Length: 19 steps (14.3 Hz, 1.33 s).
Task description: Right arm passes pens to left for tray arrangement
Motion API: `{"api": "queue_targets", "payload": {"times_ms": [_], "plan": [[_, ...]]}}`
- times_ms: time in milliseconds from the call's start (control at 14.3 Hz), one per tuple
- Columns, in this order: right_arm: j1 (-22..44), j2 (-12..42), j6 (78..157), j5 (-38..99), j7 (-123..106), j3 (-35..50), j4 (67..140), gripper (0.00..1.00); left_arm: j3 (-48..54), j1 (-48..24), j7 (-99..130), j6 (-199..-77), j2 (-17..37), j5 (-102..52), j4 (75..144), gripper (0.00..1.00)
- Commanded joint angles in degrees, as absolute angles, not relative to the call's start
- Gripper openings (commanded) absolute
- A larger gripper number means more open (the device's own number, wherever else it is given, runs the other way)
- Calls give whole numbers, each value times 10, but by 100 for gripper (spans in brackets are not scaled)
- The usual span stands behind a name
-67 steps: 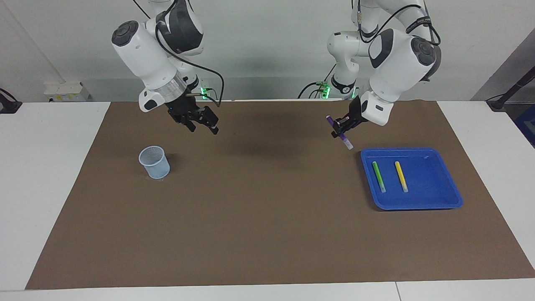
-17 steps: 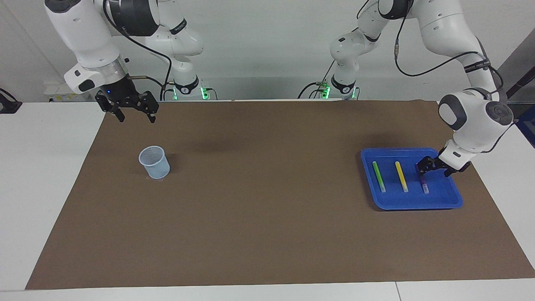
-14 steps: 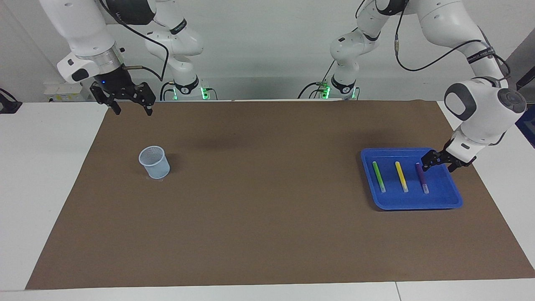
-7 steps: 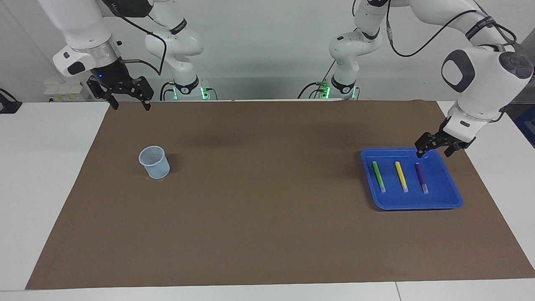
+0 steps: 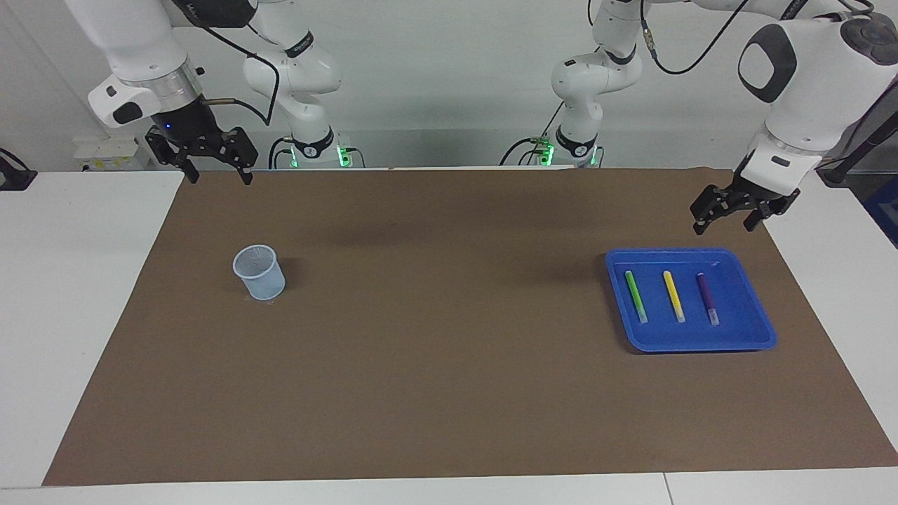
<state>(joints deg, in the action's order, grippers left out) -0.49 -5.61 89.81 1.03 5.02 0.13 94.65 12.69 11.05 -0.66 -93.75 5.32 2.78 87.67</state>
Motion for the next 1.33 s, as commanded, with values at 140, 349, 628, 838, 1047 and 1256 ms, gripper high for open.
{"api": "queue_targets", "payload": {"times_ms": [140, 349, 628, 838, 1047, 1256], "plan": [[-13, -92, 900, 11, 43, 3, 955, 100, 106, 46, 28, -878, 15, 15, 876, 100], [-16, -87, 933, 11, 41, 3, 972, 100, 46, -23, 49, -854, -1, 12, 876, 100], [-17, -61, 917, 11, 40, 3, 975, 100, -25, -82, 50, -825, -20, 11, 875, 100], [-18, -61, 905, 11, 40, 3, 973, 100, -33, -86, 48, -824, -42, 11, 887, 100], [-14, -61, 911, 11, 41, 4, 974, 100, -33, -80, 47, -852, -57, 11, 924, 100], [-14, -61, 911, 11, 41, 4, 975, 100, -29, -78, 46, -905, -85, 11, 992, 100]]}}
